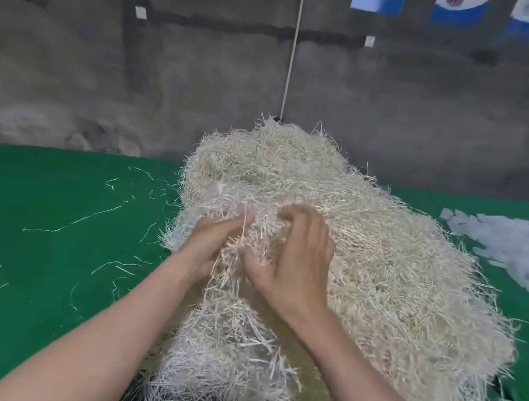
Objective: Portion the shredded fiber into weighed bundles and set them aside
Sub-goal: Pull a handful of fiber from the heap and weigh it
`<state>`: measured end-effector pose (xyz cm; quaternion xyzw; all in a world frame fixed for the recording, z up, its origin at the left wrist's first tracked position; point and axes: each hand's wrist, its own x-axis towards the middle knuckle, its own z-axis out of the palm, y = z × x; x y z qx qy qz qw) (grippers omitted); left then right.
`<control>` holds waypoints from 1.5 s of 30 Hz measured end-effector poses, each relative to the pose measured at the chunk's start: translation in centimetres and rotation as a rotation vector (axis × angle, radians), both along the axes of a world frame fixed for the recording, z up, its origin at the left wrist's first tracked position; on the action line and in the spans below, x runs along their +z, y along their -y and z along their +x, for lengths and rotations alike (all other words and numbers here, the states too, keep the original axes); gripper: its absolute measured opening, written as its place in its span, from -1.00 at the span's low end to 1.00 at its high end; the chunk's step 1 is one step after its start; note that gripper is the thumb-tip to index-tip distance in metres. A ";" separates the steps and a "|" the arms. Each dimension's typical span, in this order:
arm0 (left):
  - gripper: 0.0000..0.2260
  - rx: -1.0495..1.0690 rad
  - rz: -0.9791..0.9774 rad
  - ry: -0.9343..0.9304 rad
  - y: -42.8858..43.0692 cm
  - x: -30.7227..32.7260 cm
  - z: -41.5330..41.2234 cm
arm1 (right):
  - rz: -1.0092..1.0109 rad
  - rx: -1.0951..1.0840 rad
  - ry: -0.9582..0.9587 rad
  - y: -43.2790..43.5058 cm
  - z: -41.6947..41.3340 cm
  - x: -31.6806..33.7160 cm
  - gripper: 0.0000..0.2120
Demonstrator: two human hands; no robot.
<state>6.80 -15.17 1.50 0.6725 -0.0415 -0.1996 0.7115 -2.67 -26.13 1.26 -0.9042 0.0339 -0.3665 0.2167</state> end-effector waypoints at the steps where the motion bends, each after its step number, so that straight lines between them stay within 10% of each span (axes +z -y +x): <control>1: -0.13 0.066 0.041 0.001 0.7 0.1 -0.1 | -0.019 -0.034 0.009 -0.5 -0.4 -1.1 -0.45; 7: -0.90 0.403 -0.174 0.039 0.8 2.6 0.9 | -0.292 -0.156 -0.665 5.0 0.9 -5.6 -0.45; 10: -0.84 0.609 -0.377 -0.082 -2.3 3.2 2.3 | -0.282 -0.164 -0.826 6.4 0.7 -5.6 -0.44; 16: -0.90 0.640 -0.241 -0.068 -5.2 3.2 1.8 | -0.086 0.209 -0.690 3.3 -1.3 1.1 -0.81; 20: -0.76 0.495 -0.247 0.117 -6.2 3.4 1.9 | 0.000 0.121 0.037 3.0 -0.2 4.1 -0.89; 23: -0.77 0.285 -0.273 0.272 -6.4 3.5 1.6 | -0.275 -0.020 -0.355 3.6 3.9 4.1 -0.39; 26: -0.94 -0.069 0.096 0.418 -6.7 3.9 1.2 | -0.316 -0.047 -0.503 4.3 6.2 3.0 -0.64; 29: -0.46 -0.476 0.882 0.397 -6.1 2.8 1.3 | -0.155 -0.028 -0.154 4.1 6.7 2.4 -0.74; 33: -0.81 -0.039 1.395 0.789 -6.1 1.2 2.4 | -0.209 -0.071 -0.067 4.9 6.1 2.0 -0.77; 40: -0.83 0.394 1.215 0.764 -7.1 2.3 4.1 | -0.246 -0.195 -0.364 5.7 3.8 1.9 -0.68; 45: -0.79 0.226 0.624 0.635 -5.6 2.7 2.1 | -0.167 0.142 -0.024 2.2 4.1 4.9 -0.70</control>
